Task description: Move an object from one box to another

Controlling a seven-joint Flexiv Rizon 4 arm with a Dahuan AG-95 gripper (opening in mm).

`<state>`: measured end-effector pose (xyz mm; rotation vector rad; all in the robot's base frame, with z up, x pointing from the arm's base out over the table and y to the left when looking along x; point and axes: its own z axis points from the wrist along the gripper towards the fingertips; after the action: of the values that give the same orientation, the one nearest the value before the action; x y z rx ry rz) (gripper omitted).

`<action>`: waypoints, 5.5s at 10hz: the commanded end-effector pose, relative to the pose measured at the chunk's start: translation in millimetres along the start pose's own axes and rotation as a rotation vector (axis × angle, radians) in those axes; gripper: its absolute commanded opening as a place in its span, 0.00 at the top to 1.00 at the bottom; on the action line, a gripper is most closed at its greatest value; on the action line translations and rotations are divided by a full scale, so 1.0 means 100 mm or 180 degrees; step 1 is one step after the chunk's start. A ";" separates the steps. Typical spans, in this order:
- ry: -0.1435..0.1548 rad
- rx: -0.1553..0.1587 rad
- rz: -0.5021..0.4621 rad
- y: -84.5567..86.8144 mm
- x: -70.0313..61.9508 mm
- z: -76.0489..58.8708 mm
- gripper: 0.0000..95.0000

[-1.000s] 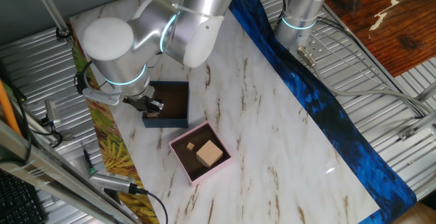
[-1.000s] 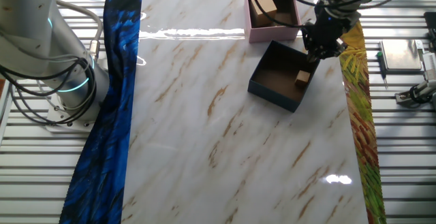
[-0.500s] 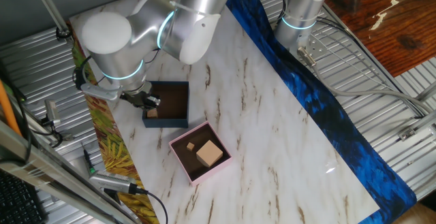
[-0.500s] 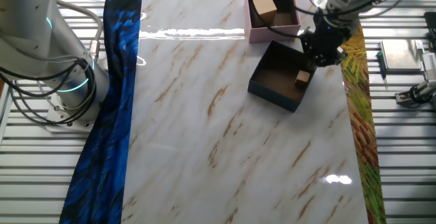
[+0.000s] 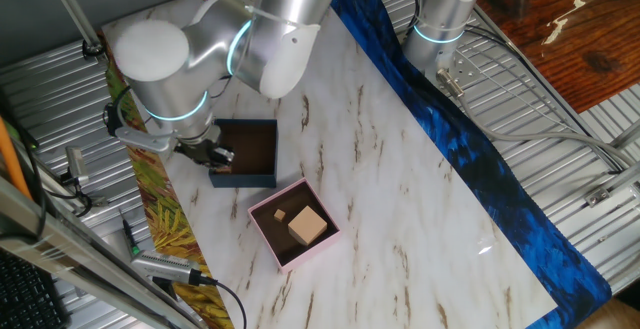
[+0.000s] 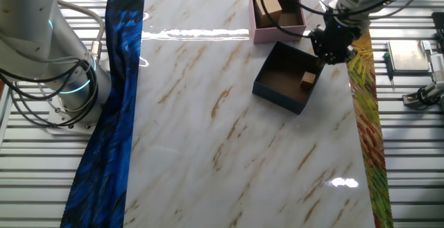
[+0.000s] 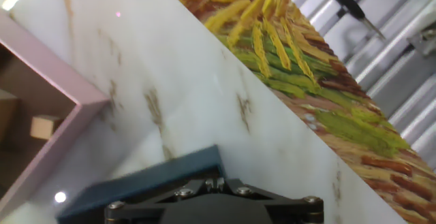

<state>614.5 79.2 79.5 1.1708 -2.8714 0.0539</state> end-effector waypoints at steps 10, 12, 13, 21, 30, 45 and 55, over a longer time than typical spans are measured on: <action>-0.0068 -0.0057 -0.0107 -0.14 0.12 0.04 1.00; -0.0072 -0.0038 -0.0139 -0.17 0.17 0.07 1.00; -0.0088 -0.0020 -0.0145 -0.17 0.15 0.12 1.00; -0.0227 -0.0110 0.0044 0.18 -0.22 0.12 1.00; -0.0137 -0.0132 0.0045 0.17 -0.18 0.11 1.00; -0.0559 0.0270 -0.0025 0.04 0.09 0.04 1.00; -0.0446 0.0154 -0.0003 0.05 0.14 0.05 1.00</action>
<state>599.5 72.1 76.9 1.2440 -3.0240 0.0660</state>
